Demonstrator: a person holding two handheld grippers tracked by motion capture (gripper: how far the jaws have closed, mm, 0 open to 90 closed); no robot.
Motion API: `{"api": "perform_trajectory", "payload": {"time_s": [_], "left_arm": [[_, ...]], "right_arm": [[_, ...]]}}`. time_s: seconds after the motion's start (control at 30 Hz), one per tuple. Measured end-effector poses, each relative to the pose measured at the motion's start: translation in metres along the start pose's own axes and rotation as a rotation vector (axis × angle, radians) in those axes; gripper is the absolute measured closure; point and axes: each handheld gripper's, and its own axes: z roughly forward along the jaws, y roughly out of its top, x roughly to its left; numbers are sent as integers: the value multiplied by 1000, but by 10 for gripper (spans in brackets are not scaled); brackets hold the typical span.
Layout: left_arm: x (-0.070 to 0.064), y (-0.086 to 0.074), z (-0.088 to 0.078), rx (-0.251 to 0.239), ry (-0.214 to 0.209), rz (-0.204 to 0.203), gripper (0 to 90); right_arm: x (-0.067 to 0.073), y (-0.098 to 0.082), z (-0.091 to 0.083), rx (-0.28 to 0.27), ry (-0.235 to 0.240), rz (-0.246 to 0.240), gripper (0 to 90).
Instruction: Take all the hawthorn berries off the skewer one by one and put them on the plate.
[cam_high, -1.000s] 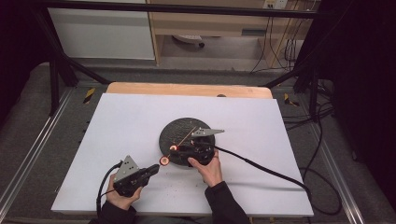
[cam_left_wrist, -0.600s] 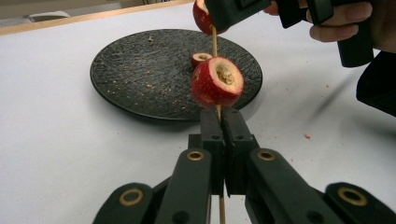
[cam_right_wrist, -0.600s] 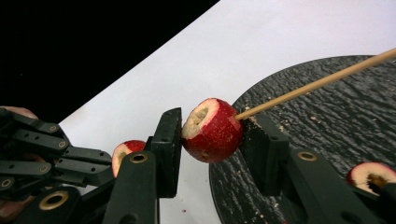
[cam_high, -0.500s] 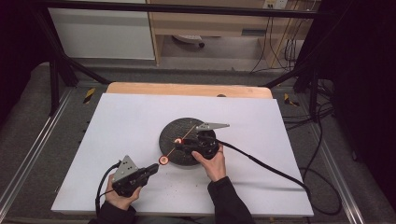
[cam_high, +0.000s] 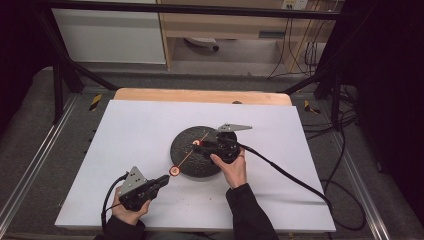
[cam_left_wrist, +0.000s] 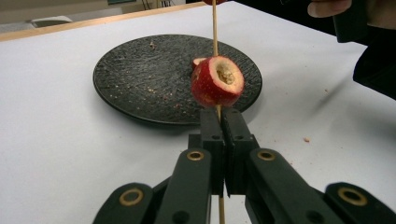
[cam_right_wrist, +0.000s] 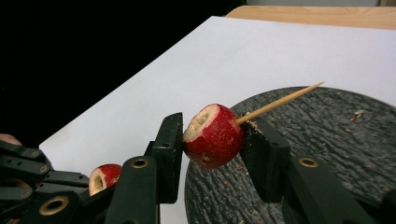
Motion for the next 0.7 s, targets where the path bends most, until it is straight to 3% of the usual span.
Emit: {"api": "perform_trajectory", "payload": {"time_s": [0.7], "left_arm": [[2,0,-1,0,9,-7,883]], "right_arm": [[-18,21,-9,-45,-64,23,605]]}}
